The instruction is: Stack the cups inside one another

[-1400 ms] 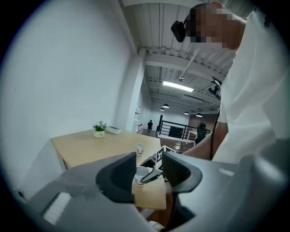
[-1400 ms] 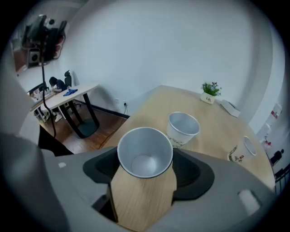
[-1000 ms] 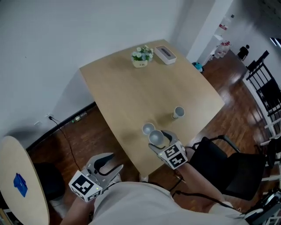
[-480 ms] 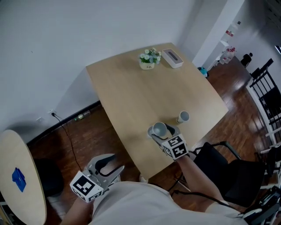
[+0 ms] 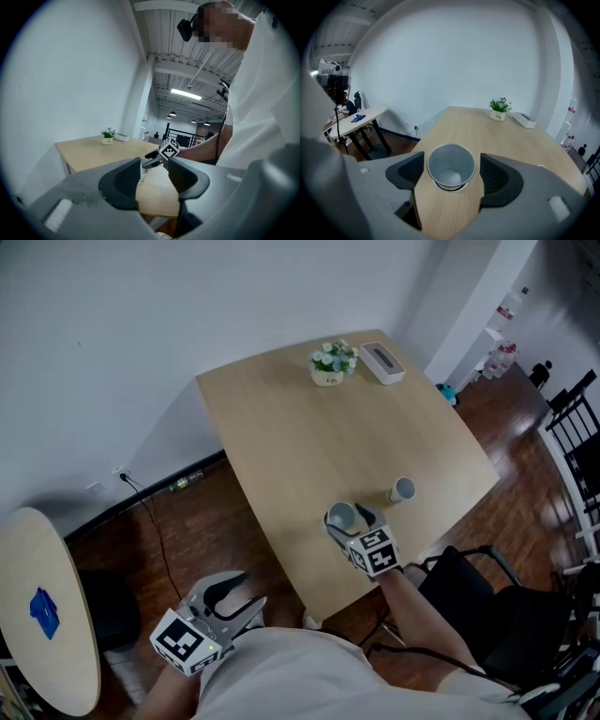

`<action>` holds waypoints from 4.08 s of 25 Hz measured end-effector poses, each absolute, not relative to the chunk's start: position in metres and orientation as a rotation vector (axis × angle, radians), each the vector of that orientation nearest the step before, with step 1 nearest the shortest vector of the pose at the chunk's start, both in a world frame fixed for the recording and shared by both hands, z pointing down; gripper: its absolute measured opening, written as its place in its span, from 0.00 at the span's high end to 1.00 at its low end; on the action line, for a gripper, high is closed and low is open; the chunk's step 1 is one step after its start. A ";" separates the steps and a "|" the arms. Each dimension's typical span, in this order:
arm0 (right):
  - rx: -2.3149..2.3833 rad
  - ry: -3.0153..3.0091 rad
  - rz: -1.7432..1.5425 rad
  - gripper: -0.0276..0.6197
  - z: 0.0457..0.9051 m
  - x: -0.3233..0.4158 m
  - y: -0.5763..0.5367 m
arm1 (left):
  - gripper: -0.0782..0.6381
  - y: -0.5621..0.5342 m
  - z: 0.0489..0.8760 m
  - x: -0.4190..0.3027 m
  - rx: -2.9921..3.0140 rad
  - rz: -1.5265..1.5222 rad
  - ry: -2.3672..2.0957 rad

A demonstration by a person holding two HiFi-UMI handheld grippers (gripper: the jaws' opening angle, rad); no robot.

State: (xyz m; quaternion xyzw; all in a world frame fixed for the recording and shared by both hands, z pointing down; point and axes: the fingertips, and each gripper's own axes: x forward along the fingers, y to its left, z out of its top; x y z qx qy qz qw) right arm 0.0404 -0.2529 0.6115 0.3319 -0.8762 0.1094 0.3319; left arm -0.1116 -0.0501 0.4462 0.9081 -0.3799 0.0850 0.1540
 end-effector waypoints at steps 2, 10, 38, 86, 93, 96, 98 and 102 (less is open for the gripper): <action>0.866 -2.284 0.289 0.38 0.612 0.042 -0.251 | 0.61 -0.051 0.446 -0.111 2.602 0.244 -1.093; 0.937 -2.267 0.280 0.38 0.585 0.059 -0.230 | 0.61 -0.054 0.443 -0.108 2.649 0.223 -1.013; 1.146 -2.021 0.441 0.31 0.682 0.245 -0.396 | 0.57 -0.114 0.455 -0.021 2.542 0.271 -1.173; 0.953 -2.197 0.400 0.35 0.604 0.050 -0.256 | 0.57 -0.018 0.460 -0.160 2.600 0.176 -1.114; 1.022 -2.193 0.405 0.34 0.580 0.053 -0.227 | 0.57 -0.020 0.461 -0.158 2.629 0.171 -0.988; 1.064 -2.199 0.430 0.34 0.565 0.052 -0.185 | 0.57 -0.016 0.476 -0.155 2.649 0.177 -0.868; 1.067 -2.208 0.456 0.34 0.560 0.048 -0.154 | 0.57 -0.012 0.486 -0.149 2.677 0.207 -0.782; 1.046 -2.222 0.477 0.34 0.548 0.048 -0.095 | 0.57 -0.010 0.482 -0.130 2.758 0.256 -0.688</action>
